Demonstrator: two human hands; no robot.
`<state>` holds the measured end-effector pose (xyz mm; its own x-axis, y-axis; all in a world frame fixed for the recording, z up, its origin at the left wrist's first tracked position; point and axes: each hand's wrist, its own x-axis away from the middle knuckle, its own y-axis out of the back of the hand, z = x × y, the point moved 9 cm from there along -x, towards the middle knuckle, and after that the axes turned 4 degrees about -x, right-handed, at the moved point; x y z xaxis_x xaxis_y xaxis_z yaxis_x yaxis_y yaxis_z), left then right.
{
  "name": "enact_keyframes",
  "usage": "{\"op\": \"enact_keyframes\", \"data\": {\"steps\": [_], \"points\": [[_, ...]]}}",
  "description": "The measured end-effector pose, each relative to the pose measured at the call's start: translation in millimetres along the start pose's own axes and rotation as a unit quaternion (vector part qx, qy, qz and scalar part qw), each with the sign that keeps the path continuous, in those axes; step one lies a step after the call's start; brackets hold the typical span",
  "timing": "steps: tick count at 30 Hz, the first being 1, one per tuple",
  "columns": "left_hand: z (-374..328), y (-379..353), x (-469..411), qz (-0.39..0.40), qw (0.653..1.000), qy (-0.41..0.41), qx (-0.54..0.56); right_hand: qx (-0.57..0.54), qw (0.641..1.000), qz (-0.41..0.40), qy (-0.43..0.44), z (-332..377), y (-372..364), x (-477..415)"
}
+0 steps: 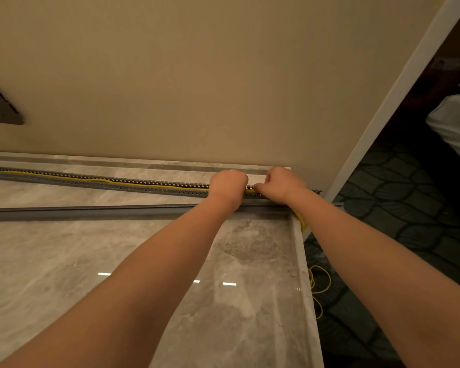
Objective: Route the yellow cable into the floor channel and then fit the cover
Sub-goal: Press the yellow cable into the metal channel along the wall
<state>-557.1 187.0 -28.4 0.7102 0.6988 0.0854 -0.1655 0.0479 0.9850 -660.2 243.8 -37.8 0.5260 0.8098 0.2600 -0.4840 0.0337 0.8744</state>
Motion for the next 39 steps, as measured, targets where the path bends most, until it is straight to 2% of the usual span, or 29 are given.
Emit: {"op": "enact_keyframes", "data": {"steps": [3,6,9,22,27,34,39], "points": [[1.4,0.9,-1.1,0.006,1.000,0.014,-0.004,-0.048,0.998,0.024,-0.019,-8.8,2.9,2.6],[3.0,4.1,-3.5,-0.001,1.000,0.019,-0.006,-0.161,0.985,0.049,-0.039,-22.6,5.2,2.1],[-2.1,5.9,-7.3,-0.002,1.000,0.012,-0.003,-0.197,0.980,0.032,-0.026,-31.9,12.0,1.2],[-76.6,27.1,-23.1,-0.026,0.998,-0.064,0.005,-0.078,0.996,-0.049,-0.009,-102.2,66.4,0.7],[-88.2,28.5,-23.7,-0.027,0.996,-0.082,-0.012,-0.008,0.998,-0.053,0.029,-104.2,74.7,1.8],[-85.0,26.8,-24.3,-0.021,0.996,-0.087,-0.002,0.011,0.998,-0.027,0.049,-99.5,62.8,-4.9],[-90.8,33.1,-22.8,-0.033,0.995,-0.098,-0.004,-0.015,0.999,-0.024,0.031,-104.8,57.7,-9.8]]}}
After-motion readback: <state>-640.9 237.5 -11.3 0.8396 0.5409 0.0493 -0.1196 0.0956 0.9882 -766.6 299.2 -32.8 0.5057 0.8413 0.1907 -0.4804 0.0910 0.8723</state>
